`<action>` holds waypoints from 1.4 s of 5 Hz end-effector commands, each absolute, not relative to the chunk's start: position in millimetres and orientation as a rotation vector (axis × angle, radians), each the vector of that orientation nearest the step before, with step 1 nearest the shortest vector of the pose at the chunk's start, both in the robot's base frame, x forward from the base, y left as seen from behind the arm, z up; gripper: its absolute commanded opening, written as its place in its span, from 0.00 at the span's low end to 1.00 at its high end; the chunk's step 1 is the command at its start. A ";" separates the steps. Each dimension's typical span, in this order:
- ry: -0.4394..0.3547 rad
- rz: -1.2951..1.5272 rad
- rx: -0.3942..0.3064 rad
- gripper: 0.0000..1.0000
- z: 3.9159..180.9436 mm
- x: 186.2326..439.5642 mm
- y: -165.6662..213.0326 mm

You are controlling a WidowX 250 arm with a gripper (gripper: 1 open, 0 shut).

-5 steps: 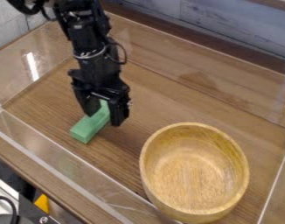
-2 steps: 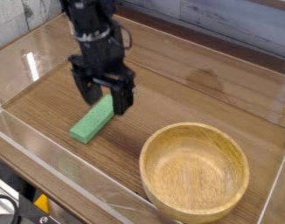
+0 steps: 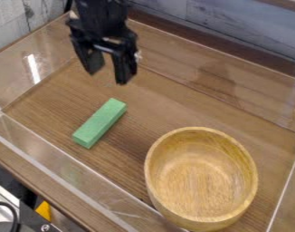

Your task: Remove the green block from inside the brown bowl and put it on the table

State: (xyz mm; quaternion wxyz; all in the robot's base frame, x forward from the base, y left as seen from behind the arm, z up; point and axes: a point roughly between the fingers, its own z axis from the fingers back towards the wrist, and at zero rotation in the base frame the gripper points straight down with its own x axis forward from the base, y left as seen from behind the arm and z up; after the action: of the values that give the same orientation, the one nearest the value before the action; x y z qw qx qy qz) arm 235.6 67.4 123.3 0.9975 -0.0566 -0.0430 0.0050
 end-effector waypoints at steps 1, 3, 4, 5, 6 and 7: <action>-0.137 0.040 -0.092 1.00 138.9 247.6 85.6; -0.146 0.033 -0.096 1.00 130.9 253.7 87.7; -0.145 0.001 -0.104 1.00 122.8 257.7 80.6; -0.149 0.074 -0.103 1.00 118.9 258.1 80.8; -0.153 0.145 -0.101 1.00 115.9 259.1 81.6; -0.154 0.169 -0.098 1.00 103.3 258.0 81.8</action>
State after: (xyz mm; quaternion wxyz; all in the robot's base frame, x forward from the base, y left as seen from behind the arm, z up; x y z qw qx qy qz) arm 254.0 82.1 97.0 0.9928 -0.0533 -0.0640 0.0867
